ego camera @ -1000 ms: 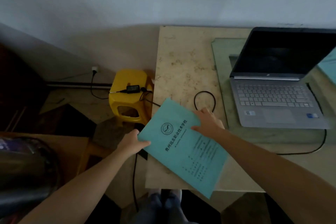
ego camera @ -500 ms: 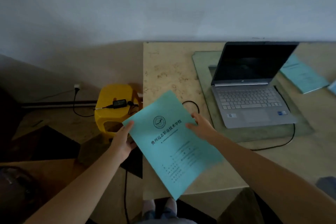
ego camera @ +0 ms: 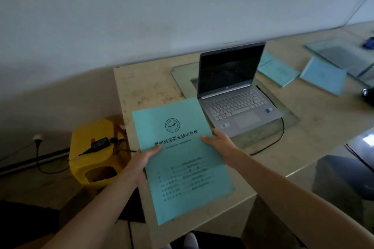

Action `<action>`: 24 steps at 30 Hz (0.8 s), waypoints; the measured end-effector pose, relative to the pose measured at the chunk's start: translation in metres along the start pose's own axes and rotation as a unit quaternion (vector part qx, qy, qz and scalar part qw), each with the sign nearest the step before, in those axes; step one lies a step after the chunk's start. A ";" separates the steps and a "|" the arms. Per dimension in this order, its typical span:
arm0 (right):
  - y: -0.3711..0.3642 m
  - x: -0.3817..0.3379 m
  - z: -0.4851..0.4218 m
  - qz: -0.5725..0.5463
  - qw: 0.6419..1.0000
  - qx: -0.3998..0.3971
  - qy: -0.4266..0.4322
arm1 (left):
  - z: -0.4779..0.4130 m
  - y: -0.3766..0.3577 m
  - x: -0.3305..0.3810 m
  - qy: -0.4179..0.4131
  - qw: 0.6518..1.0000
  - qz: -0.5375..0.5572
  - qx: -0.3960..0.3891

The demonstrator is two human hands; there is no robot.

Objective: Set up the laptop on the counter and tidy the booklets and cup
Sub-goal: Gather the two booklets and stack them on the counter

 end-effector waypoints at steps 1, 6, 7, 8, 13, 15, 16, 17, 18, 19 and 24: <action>0.007 0.004 0.003 -0.012 1.000 0.007 -0.006 | -0.005 -0.006 0.000 0.007 1.000 -0.015 -0.003; 0.048 0.030 0.020 -0.065 0.997 0.048 -0.021 | -0.024 -0.045 -0.011 0.027 0.997 -0.072 0.000; 0.060 0.035 0.023 -0.068 0.996 0.059 -0.027 | -0.025 -0.056 -0.018 0.039 0.996 -0.077 -0.004; 0.072 0.040 0.025 -0.072 0.994 0.070 -0.031 | -0.026 -0.068 -0.025 0.052 0.995 -0.083 -0.006; 0.147 0.062 0.039 -0.088 0.988 0.116 -0.051 | -0.036 -0.137 -0.058 0.084 0.990 -0.112 -0.032; 0.184 0.069 0.041 -0.103 0.985 0.126 -0.050 | -0.046 -0.171 -0.071 0.087 0.988 -0.120 -0.038; 0.203 0.070 0.041 -0.110 0.984 0.131 -0.047 | -0.053 -0.189 -0.077 0.085 0.988 -0.122 -0.036; 0.223 0.071 0.042 -0.116 0.982 0.140 -0.043 | -0.059 -0.207 -0.082 0.083 0.988 -0.123 -0.033; 0.243 0.071 0.041 -0.118 0.981 0.150 -0.040 | -0.065 -0.226 -0.089 0.083 0.988 -0.126 -0.035; 0.265 0.072 0.040 -0.119 0.979 0.160 -0.036 | -0.072 -0.247 -0.096 0.084 0.987 -0.131 -0.039; 0.379 0.074 0.035 -0.100 0.973 0.204 -0.035 | -0.094 -0.355 -0.135 0.095 0.982 -0.149 -0.071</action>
Point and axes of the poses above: each hand's wrist, its own z-axis away from the middle knuckle, its own y-axis out of the back of the hand, x = y × z, the point moved 9 cm from there along -z, towards the middle knuckle, and after that the axes turned 6 degrees about z, right-handed, at the moved point
